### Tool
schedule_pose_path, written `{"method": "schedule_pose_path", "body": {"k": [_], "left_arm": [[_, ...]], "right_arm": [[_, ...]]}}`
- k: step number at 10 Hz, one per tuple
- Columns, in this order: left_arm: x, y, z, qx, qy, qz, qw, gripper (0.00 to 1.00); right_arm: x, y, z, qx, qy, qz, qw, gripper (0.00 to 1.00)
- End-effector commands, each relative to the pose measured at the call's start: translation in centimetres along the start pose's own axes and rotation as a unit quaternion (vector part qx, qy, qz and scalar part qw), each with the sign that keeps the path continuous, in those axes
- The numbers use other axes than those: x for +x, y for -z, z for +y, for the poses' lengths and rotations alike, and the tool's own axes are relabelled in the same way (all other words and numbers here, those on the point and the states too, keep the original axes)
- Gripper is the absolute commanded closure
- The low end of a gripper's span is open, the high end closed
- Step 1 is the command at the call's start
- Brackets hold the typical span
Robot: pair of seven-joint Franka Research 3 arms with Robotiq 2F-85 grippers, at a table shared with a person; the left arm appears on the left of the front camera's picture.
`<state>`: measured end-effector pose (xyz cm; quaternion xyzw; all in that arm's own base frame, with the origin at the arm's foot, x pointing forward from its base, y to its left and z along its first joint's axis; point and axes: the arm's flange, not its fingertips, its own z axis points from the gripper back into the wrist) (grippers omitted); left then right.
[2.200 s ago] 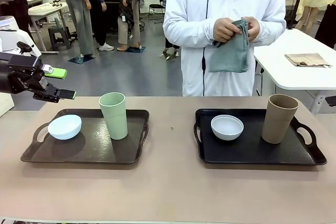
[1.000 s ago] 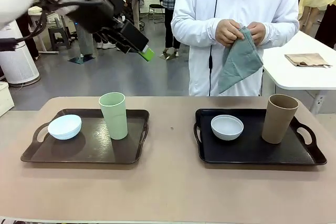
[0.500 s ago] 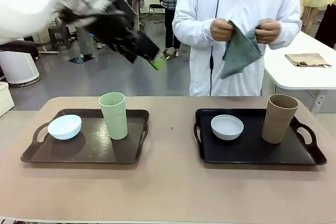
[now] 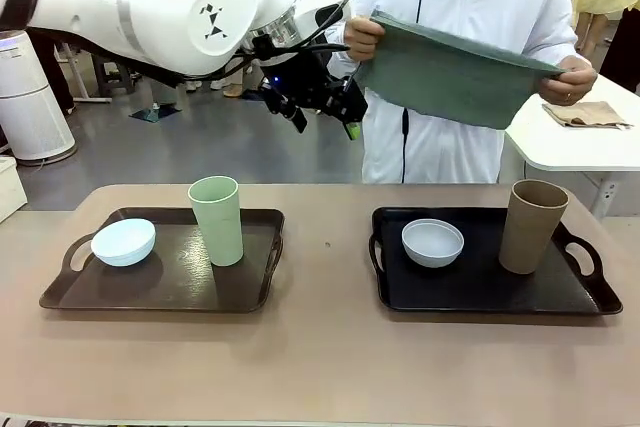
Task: Set up a tray with a mat and arrange the tableware.
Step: Pick up the Picnic Bowl and Reusable plastic cup from the Handle tray in front of the human's position and hold them in the air.
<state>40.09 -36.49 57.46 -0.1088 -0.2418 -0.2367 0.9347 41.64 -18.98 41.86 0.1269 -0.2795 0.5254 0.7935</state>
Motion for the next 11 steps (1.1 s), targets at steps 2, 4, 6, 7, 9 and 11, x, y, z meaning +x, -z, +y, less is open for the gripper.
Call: {"method": "schedule_pose_path", "body": {"k": [2,4,6,7,9,11], "left_arm": [[-2.7,-2.0,0.3,-0.011,0.023,-0.012,1.000,0.00],[-0.2,-0.1,0.1,-0.049,-0.044,-0.020,0.998,0.00],[0.9,1.1,0.2,-0.089,-0.112,-0.014,0.990,0.00],[1.6,1.8,0.0,-0.090,-0.151,-0.011,0.984,0.00],[2.3,5.3,-1.7,-0.097,-0.230,0.020,0.968,0.00],[1.5,4.0,0.3,-0.088,-0.184,0.017,0.979,0.00]], "right_arm": [[0.2,0.1,0.6,-0.002,0.031,0.029,0.999,0.00],[0.7,-0.2,-2.5,0.025,-0.061,-0.066,0.996,0.00],[1.6,-1.2,-6.8,0.035,-0.137,-0.121,0.983,0.00],[2.5,-1.5,-7.8,0.041,-0.164,-0.146,0.975,0.00],[4.0,0.6,-7.9,0.075,-0.145,-0.097,0.982,0.00],[4.5,-1.4,-6.4,0.029,-0.159,-0.129,0.978,0.00]]}}
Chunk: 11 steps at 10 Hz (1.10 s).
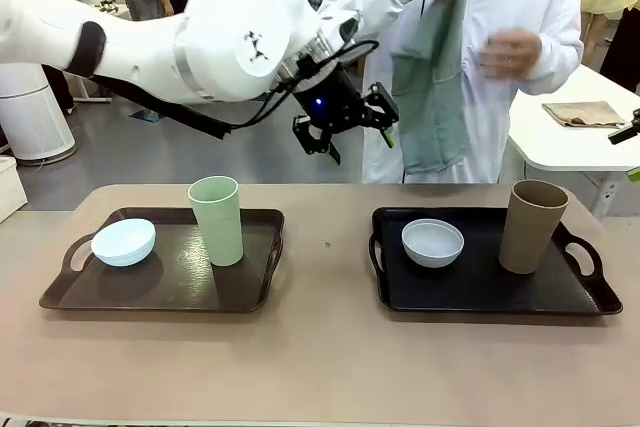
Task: Set up a tray with a mat and arrange the tableware.
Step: Pick up the Picnic Bowl and Reusable plastic cup from the Handle tray in front of the human's position and hold them in the air.
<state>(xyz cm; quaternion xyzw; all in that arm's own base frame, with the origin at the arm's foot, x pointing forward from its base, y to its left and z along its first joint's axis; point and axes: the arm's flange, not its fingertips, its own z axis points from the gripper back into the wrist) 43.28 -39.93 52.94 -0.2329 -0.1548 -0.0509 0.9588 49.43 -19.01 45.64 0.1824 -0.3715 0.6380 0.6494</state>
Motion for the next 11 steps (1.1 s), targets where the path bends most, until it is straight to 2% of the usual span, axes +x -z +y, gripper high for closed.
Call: {"method": "schedule_pose_path", "body": {"k": [1,2,3,4,6,8,10,11], "left_arm": [[0.3,-2.4,0.8,-0.002,0.037,-0.017,0.999,0.00],[0.0,0.0,0.0,0.000,0.000,0.000,1.000,0.00],[1.5,0.9,-0.4,0.021,-0.008,0.042,0.999,0.00],[3.1,3.5,-1.9,0.053,-0.015,0.099,0.994,0.00],[4.0,6.4,-4.4,0.107,-0.008,0.139,0.984,0.00],[4.2,8.4,-7.0,0.162,0.008,0.156,0.974,0.00],[3.5,11.2,-8.2,0.175,0.015,0.166,0.970,0.00],[3.3,11.3,-7.9,0.149,0.029,0.117,0.981,0.00]], "right_arm": [[0.5,-0.6,1.0,-0.017,0.000,0.001,1.000,0.00],[0.5,-0.6,1.0,-0.017,0.000,0.001,1.000,0.00],[0.1,-0.6,0.2,-0.006,0.000,0.001,1.000,0.00],[-2.5,-0.1,-2.0,0.047,0.029,-0.035,0.998,0.00],[-5.1,1.6,-3.3,0.088,0.035,-0.067,0.993,0.00],[-6.5,2.8,-3.8,0.111,0.035,-0.097,0.988,0.00],[-6.3,4.1,-3.4,0.120,0.028,-0.128,0.984,0.00],[-5.6,4.0,-2.8,0.095,0.023,-0.114,0.989,0.00]]}}
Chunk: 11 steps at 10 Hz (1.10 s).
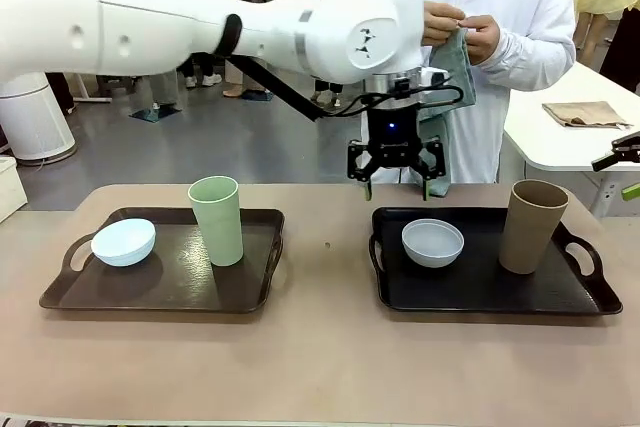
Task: Set up a tray with a mat and arrange the tableware.
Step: Pick up the Picnic Bowl and Reusable plastic cup from the Handle tray in front of the human's position and hold them in the air.
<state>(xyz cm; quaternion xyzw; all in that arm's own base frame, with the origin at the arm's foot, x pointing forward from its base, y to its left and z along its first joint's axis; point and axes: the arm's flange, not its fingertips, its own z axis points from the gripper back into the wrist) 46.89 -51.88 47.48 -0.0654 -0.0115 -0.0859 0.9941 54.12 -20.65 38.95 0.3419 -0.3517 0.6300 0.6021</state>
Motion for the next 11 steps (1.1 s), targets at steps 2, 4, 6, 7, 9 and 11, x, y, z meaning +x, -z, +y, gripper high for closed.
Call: {"method": "schedule_pose_path", "body": {"k": [2,4,6,7,9,11], "left_arm": [[-0.6,-0.5,1.2,0.002,-0.007,0.012,1.000,0.00],[0.0,1.4,1.4,-0.026,0.006,-0.005,1.000,0.00],[0.0,3.3,2.0,-0.051,0.003,-0.014,0.999,0.00],[0.2,4.1,1.9,-0.058,0.005,-0.020,0.998,0.00],[0.4,5.7,1.5,-0.043,0.008,-0.018,0.999,0.00],[0.9,7.2,1.0,-0.024,0.014,-0.023,0.999,0.00]], "right_arm": [[-0.4,0.0,0.1,0.004,0.006,0.005,1.000,0.00],[-0.4,1.6,-0.7,0.000,0.021,-0.004,1.000,0.00],[-0.3,6.0,-0.9,0.022,0.016,0.005,1.000,0.00],[-0.4,7.6,-1.0,0.035,0.021,0.014,0.999,0.00],[-0.9,9.8,-0.4,0.068,0.025,0.023,0.997,0.00],[-1.2,10.5,-0.1,0.075,0.024,0.017,0.997,0.00]]}}
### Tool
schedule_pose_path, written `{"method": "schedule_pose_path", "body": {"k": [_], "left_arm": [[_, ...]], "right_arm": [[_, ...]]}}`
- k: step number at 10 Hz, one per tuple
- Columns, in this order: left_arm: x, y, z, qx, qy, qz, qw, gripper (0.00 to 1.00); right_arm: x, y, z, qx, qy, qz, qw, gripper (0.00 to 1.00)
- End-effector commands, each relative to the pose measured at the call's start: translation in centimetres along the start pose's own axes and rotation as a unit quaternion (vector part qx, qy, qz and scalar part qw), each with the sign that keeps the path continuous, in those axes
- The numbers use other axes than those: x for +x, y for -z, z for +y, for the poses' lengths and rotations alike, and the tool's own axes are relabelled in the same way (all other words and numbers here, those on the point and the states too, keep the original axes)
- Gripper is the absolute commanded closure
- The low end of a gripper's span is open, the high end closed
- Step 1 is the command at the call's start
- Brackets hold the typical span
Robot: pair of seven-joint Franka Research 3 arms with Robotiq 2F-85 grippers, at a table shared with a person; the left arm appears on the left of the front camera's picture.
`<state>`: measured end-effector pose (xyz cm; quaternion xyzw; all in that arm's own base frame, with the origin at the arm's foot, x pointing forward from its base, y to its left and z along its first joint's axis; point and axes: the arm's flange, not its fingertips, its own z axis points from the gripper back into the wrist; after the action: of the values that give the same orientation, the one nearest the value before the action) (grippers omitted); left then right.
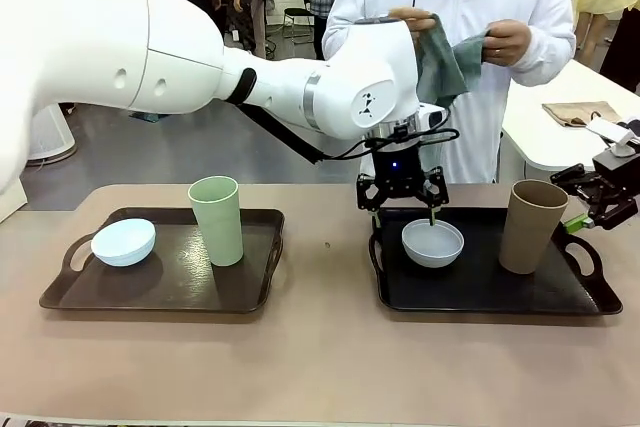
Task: Set up a tray with a mat and arrange the tableware.
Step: Pick up the Picnic Bowl and Reusable plastic cup from the Handle tray in front of the human's position and hold them in the air.
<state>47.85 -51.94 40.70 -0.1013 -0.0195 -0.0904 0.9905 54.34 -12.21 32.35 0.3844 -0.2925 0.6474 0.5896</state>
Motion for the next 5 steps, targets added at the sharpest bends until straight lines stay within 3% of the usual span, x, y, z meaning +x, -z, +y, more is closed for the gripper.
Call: {"method": "schedule_pose_path", "body": {"k": [1,5], "left_arm": [[0.3,1.2,-0.1,0.020,0.010,-0.016,1.000,0.00],[2.2,3.7,-0.7,0.039,0.007,-0.030,0.999,0.00]], "right_arm": [[-0.2,0.2,0.3,0.008,0.011,0.006,1.000,0.00],[-0.1,2.1,0.2,0.017,0.022,-0.007,1.000,0.00]]}}
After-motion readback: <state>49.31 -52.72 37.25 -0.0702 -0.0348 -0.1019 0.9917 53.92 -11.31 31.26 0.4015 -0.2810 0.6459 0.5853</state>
